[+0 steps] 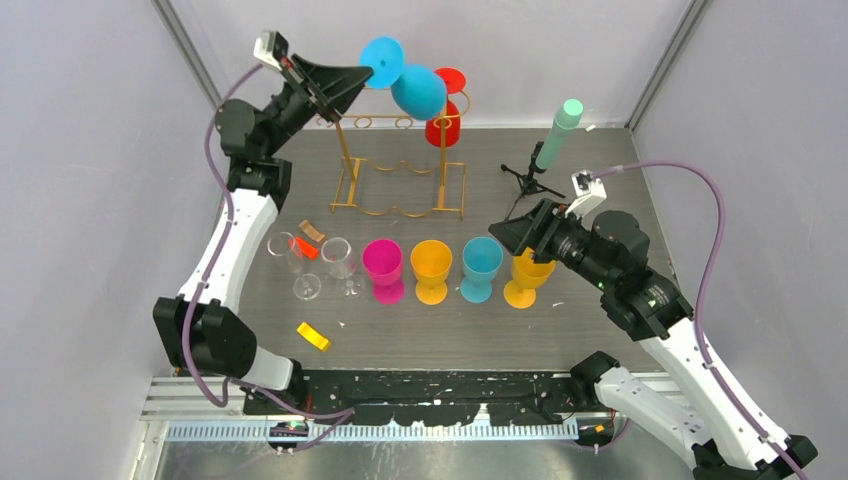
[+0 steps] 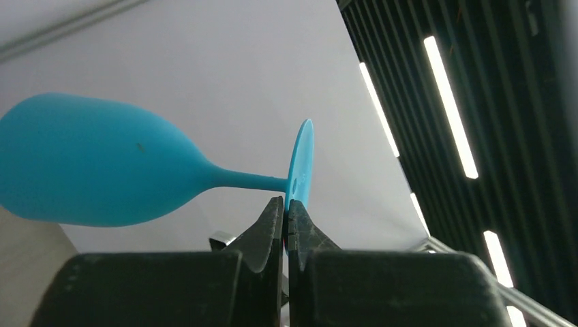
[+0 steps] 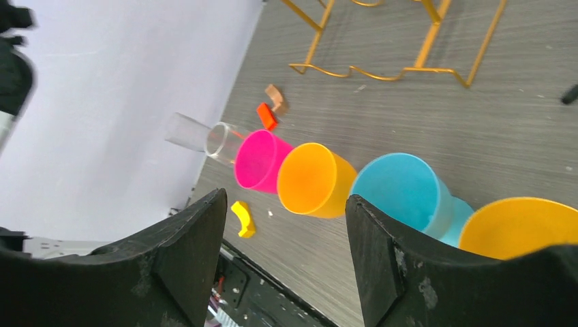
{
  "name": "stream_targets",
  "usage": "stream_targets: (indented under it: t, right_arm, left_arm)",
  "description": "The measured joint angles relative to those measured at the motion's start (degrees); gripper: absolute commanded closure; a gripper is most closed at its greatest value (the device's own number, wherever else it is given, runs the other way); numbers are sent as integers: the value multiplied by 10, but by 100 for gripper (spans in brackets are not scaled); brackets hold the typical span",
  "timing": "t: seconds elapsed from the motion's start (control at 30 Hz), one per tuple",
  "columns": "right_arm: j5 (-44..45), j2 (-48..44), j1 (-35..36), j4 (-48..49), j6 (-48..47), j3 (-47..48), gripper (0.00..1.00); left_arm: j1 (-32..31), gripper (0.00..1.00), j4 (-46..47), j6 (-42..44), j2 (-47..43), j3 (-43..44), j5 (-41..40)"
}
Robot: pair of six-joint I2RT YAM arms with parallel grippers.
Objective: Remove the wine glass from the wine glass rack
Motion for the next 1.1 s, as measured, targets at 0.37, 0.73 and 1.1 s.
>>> stream_targets:
  t: [0.37,0.73,1.1]
  right_arm:
    - [-56,2,0,196,113,-54,30]
    - [-80,130,0,458,208,-36,30]
    - [-120,234,6,638,277,21,29]
  left_arm:
    - [-23,100,27,-106,-136,-127,-54]
    - [-24,100,49,-188,-204,-203,-102]
    - [-37,100,33,-202,-216,-218,-118]
